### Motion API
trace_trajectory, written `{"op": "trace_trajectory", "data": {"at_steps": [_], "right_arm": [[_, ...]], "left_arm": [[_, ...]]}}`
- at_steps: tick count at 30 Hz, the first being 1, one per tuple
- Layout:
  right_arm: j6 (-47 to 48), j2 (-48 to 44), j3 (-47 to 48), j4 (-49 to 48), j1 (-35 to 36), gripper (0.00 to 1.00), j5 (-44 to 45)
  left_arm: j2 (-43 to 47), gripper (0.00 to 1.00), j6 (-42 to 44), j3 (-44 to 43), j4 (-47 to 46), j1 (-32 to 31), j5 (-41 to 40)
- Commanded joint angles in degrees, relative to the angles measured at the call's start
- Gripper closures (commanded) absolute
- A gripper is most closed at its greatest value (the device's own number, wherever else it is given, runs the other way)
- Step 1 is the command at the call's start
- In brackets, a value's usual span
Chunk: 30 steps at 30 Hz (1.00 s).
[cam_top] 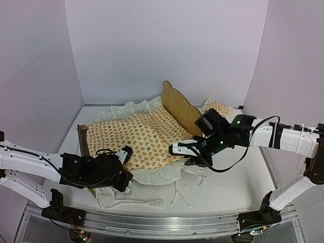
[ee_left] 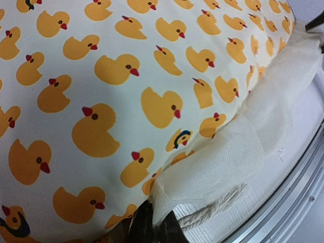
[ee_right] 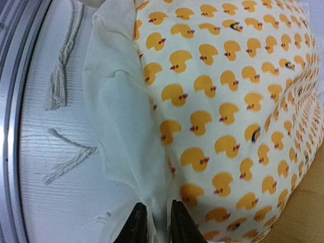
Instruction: Set up the pet bed
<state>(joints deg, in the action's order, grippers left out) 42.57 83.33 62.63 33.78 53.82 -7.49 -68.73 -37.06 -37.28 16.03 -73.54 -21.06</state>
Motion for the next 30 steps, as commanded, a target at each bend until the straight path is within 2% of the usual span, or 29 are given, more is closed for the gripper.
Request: {"op": "trace_trajectory", "data": {"at_steps": [1, 2, 4, 5, 7, 11, 14, 15, 18, 21, 26, 30], "right_arm": [[-6.8, 0.9, 3.3, 18.0, -1.6, 0.30, -1.5], [-9.1, 0.6, 2.9, 18.0, -1.6, 0.20, -1.0], [-14.7, -0.3, 3.1, 18.1, -1.7, 0.10, -2.2], [-18.5, -0.5, 3.8, 18.2, -1.7, 0.07, -2.6], [-24.3, -0.6, 5.5, 18.7, -1.6, 0.02, -3.0], [-31.3, -2.1, 6.5, 18.8, -1.7, 0.02, 0.0], [-36.9, -1.7, 7.9, 17.5, -2.2, 0.02, 2.8], [-39.4, -1.0, 8.8, 16.8, -2.6, 0.02, 2.9], [-45.4, 2.7, 12.6, 16.5, -2.9, 0.02, 2.0], [-48.5, 5.4, 15.4, 16.5, -3.0, 0.02, 2.3], [-49.3, 5.6, 17.1, 17.5, -3.0, 0.02, 1.2], [-49.8, 2.8, 14.6, 18.1, -3.1, 0.02, 2.6]], "left_arm": [[1.1, 0.81, 3.2, -1.4, 2.0, 0.5, 3.6], [1.2, 0.73, 4.4, -1.7, 1.9, 0.5, 5.6], [2.4, 0.46, 6.8, -2.0, 1.1, 0.5, 10.6], [3.3, 0.36, 8.1, -2.2, 0.5, 0.5, 13.6], [6.2, 0.29, 10.0, -3.1, 0.3, 0.5, 17.4], [14.7, 0.20, 12.9, -5.5, -1.5, 1.0, 22.6], [17.9, 0.13, 13.2, -10.3, -0.2, 4.1, 19.9], [18.0, 0.10, 13.0, -11.7, 0.7, 7.0, 19.5], [15.1, 0.09, 12.7, -15.9, 1.8, 20.5, 25.3], [8.4, 0.10, 13.5, -19.5, 0.9, 34.2, 31.1], [-5.0, 0.16, 16.6, -27.2, 8.0, 51.0, 21.9], [-9.7, 0.29, 16.2, -25.9, 7.9, 61.9, 22.6]]}}
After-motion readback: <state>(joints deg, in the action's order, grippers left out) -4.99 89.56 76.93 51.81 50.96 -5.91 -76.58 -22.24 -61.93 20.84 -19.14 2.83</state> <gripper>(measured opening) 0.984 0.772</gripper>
